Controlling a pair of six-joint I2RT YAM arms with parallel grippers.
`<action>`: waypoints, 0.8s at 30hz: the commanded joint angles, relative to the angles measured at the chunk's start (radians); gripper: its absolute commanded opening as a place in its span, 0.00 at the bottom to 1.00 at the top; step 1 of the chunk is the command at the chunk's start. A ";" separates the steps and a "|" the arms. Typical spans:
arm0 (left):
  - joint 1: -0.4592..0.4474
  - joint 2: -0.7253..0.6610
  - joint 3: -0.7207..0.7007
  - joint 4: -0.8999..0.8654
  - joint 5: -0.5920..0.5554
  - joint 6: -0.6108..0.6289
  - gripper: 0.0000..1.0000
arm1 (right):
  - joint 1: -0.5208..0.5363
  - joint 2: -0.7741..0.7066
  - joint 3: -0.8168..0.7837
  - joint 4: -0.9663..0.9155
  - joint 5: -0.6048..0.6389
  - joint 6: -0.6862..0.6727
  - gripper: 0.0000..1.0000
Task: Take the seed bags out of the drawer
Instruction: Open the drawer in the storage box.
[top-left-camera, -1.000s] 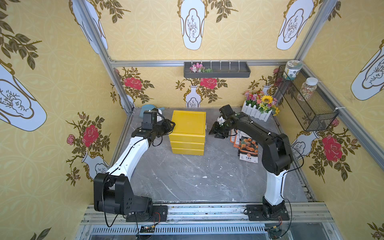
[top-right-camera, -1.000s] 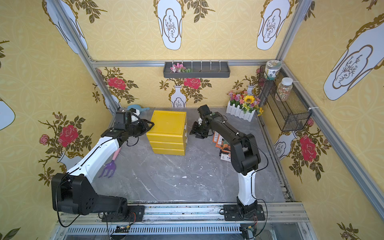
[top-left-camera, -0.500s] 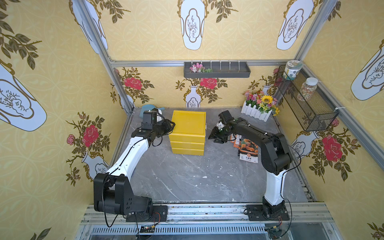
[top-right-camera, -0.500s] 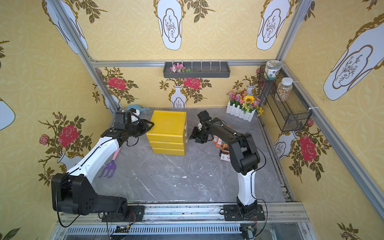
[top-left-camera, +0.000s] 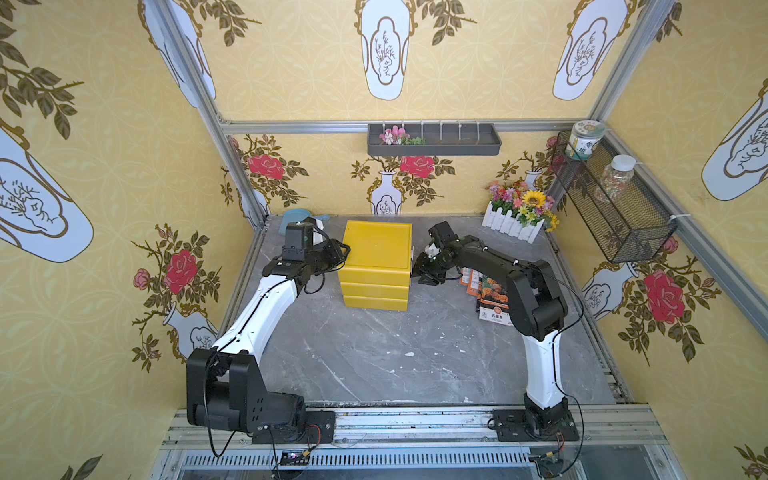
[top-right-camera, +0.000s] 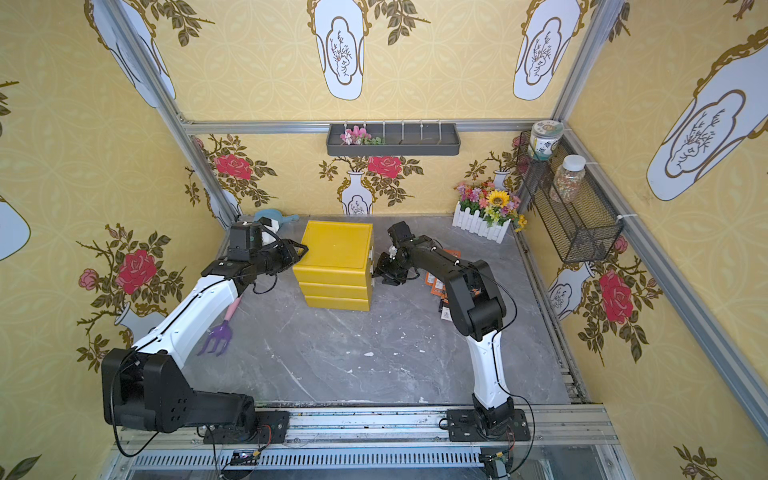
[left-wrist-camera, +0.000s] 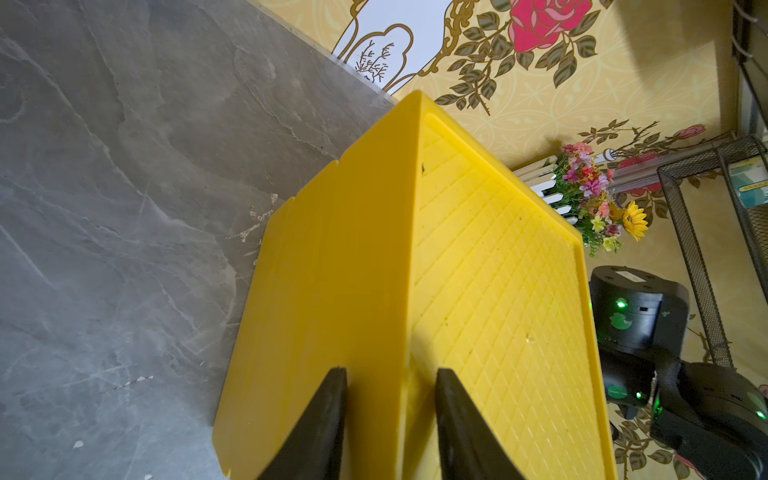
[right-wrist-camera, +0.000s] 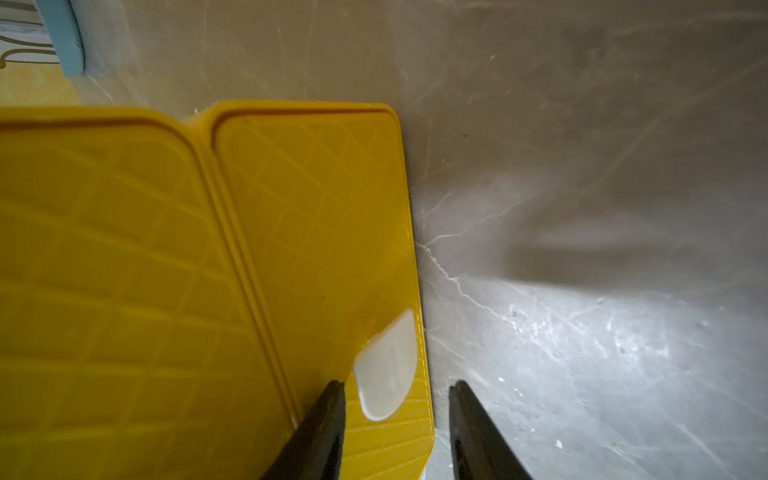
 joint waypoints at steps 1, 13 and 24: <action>-0.002 0.011 -0.020 -0.192 -0.001 0.013 0.39 | 0.001 0.013 0.011 0.010 -0.007 0.007 0.44; -0.002 0.017 -0.014 -0.192 0.001 0.013 0.39 | 0.000 0.003 0.014 -0.072 0.073 -0.045 0.20; -0.001 0.020 -0.016 -0.185 0.003 0.013 0.40 | -0.051 -0.067 -0.021 -0.170 0.160 -0.132 0.07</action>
